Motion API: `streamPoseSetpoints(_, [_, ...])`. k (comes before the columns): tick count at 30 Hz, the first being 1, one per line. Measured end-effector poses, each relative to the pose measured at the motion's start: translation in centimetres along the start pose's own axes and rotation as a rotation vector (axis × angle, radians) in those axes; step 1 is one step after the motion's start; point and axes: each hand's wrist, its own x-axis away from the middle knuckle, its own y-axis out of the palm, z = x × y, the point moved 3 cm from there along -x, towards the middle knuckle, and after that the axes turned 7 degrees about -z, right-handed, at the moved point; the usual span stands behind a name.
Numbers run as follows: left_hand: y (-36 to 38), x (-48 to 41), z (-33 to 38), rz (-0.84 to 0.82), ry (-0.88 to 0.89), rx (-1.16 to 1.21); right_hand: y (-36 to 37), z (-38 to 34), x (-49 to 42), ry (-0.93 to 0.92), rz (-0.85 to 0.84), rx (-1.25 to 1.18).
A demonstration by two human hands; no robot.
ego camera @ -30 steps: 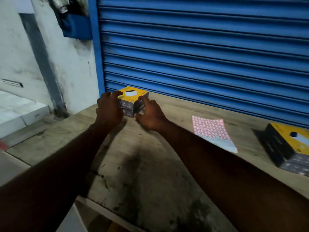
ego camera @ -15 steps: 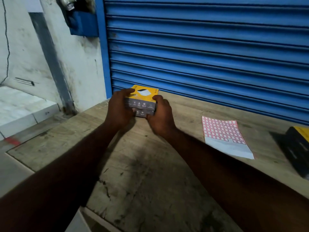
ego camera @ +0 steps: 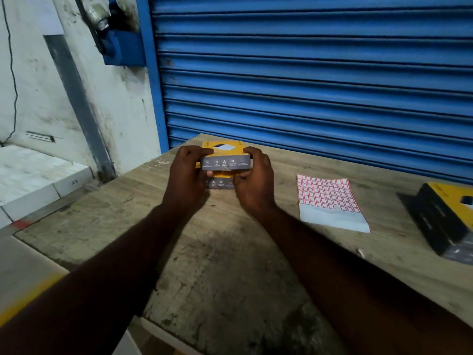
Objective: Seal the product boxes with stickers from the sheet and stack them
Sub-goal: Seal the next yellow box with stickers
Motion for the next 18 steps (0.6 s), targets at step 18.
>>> streamPoseSetpoints(18, [3.3,-1.2,9.9,0.167,0.168,0.160,-13.6,-0.9,-1.2,-0.180,0.018,-0.010])
